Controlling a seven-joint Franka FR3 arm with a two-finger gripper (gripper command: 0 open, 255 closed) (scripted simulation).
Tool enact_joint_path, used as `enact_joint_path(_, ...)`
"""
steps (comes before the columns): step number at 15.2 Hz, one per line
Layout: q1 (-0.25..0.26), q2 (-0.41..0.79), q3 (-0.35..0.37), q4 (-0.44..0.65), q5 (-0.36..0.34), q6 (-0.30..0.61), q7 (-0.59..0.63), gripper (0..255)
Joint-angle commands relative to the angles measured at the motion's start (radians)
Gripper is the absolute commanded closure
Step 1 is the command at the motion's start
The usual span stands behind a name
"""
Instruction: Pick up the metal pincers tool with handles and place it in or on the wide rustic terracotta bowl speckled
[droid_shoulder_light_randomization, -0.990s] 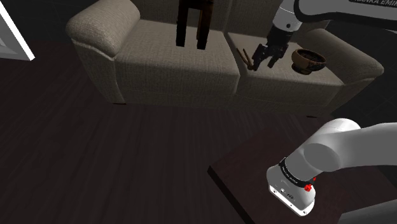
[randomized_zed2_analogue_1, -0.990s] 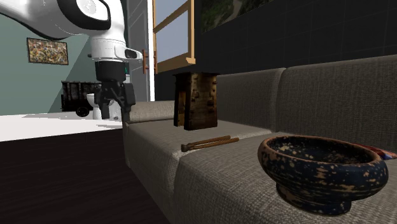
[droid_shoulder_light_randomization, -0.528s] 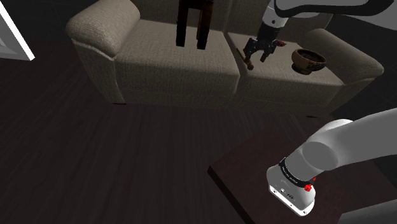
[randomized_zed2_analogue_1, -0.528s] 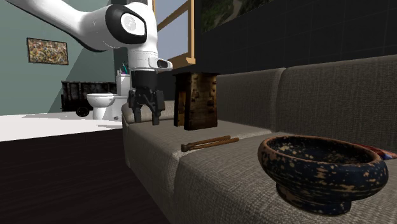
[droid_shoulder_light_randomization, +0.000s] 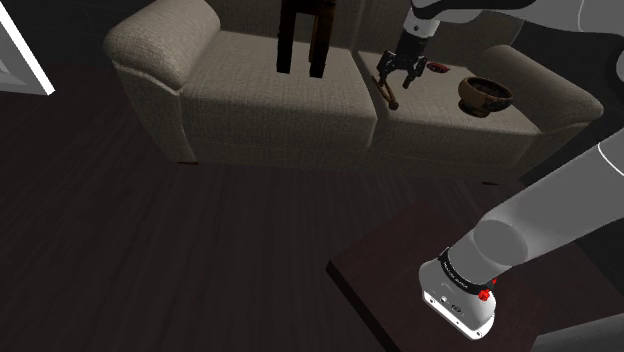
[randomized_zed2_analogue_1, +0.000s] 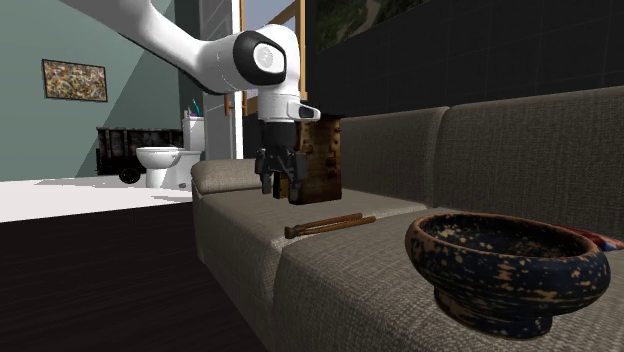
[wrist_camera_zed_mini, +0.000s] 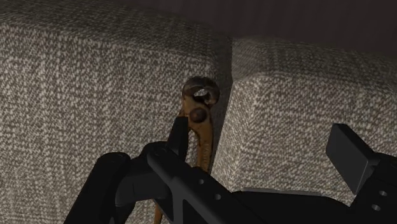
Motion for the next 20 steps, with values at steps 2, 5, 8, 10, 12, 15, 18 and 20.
enact_joint_path(2,-0.022,0.106,-0.027,0.096,0.023,0.005,-0.002,0)
enact_joint_path(5,-0.047,0.214,-0.052,0.207,0.052,-0.006,-0.005,0)
enact_joint_path(8,-0.077,0.325,-0.074,0.329,0.086,-0.025,-0.008,0)
enact_joint_path(10,-0.081,0.341,-0.075,0.334,0.091,-0.016,-0.008,0)
enact_joint_path(12,-0.08,0.343,-0.074,0.31,0.093,0.01,-0.009,0)
enact_joint_path(15,-0.079,0.348,-0.073,0.277,0.095,0.049,-0.011,0)
enact_joint_path(18,-0.078,0.352,-0.072,0.26,0.096,0.069,-0.012,0)
enact_joint_path(20,-0.079,0.352,-0.072,0.261,0.096,0.069,-0.012,0)
